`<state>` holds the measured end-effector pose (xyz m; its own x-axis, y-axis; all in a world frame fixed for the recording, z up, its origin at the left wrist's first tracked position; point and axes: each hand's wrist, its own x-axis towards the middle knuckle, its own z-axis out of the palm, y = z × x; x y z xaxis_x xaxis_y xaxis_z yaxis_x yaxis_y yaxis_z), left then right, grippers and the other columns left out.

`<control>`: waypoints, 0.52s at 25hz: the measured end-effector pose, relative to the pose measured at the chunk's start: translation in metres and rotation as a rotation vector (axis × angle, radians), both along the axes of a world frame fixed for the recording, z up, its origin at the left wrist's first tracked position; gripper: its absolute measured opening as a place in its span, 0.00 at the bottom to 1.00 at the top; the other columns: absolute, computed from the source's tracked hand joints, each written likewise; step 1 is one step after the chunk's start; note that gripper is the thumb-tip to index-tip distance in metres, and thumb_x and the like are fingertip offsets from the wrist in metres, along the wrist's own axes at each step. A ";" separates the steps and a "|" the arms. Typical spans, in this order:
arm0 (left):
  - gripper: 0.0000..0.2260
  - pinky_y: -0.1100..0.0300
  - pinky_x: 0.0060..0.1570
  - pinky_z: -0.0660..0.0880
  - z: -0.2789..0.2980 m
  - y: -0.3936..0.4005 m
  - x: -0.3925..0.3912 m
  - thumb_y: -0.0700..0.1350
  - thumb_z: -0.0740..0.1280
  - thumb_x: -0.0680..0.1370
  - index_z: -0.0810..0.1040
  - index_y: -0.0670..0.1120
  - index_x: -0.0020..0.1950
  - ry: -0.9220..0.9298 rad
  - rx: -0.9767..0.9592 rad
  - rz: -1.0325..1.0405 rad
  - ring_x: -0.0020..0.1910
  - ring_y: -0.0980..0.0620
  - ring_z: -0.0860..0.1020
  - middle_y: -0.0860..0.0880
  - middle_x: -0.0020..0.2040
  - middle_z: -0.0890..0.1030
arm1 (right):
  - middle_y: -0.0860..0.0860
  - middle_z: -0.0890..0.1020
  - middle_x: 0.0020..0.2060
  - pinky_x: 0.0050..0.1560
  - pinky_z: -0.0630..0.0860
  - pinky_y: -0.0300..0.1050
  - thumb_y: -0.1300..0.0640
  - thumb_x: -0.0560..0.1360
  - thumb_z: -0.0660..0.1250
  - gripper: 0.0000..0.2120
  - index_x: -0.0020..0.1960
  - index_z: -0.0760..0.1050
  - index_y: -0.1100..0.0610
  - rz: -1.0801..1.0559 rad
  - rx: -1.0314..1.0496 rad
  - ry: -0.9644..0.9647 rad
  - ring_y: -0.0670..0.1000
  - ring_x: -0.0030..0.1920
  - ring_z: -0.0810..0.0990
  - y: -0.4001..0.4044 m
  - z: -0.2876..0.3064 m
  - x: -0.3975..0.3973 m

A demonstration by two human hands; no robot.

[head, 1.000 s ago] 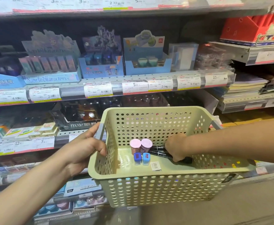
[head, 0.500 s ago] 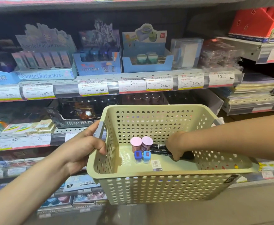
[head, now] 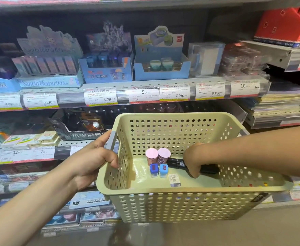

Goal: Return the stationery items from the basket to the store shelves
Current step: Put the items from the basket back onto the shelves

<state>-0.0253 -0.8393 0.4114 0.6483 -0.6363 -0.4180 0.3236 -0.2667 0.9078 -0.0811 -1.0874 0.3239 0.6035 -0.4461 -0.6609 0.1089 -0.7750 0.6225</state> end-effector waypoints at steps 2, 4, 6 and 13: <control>0.36 0.58 0.26 0.75 0.001 -0.001 0.000 0.23 0.53 0.67 0.76 0.59 0.61 0.000 0.006 -0.002 0.28 0.44 0.78 0.37 0.46 0.80 | 0.50 0.75 0.39 0.41 0.70 0.43 0.52 0.70 0.62 0.14 0.54 0.75 0.54 0.029 -0.015 0.010 0.52 0.34 0.72 0.001 0.003 -0.001; 0.36 0.58 0.25 0.75 0.001 -0.002 -0.001 0.23 0.53 0.67 0.76 0.59 0.60 -0.005 0.010 -0.008 0.28 0.44 0.78 0.37 0.45 0.80 | 0.50 0.74 0.37 0.40 0.70 0.42 0.53 0.70 0.63 0.10 0.50 0.73 0.53 0.038 -0.016 0.023 0.52 0.33 0.72 0.002 0.007 -0.001; 0.36 0.59 0.24 0.75 0.002 -0.003 -0.003 0.23 0.53 0.67 0.77 0.59 0.59 -0.016 0.012 -0.015 0.28 0.44 0.78 0.37 0.44 0.80 | 0.52 0.73 0.35 0.33 0.67 0.39 0.54 0.71 0.62 0.08 0.48 0.72 0.55 -0.049 0.035 0.092 0.53 0.31 0.71 0.000 0.010 0.000; 0.35 0.59 0.23 0.75 0.002 -0.010 -0.004 0.22 0.53 0.67 0.77 0.57 0.58 -0.036 0.004 -0.004 0.27 0.45 0.79 0.39 0.41 0.81 | 0.54 0.71 0.35 0.32 0.64 0.41 0.55 0.75 0.58 0.08 0.41 0.70 0.58 -0.276 0.274 0.110 0.54 0.33 0.69 -0.015 0.027 -0.009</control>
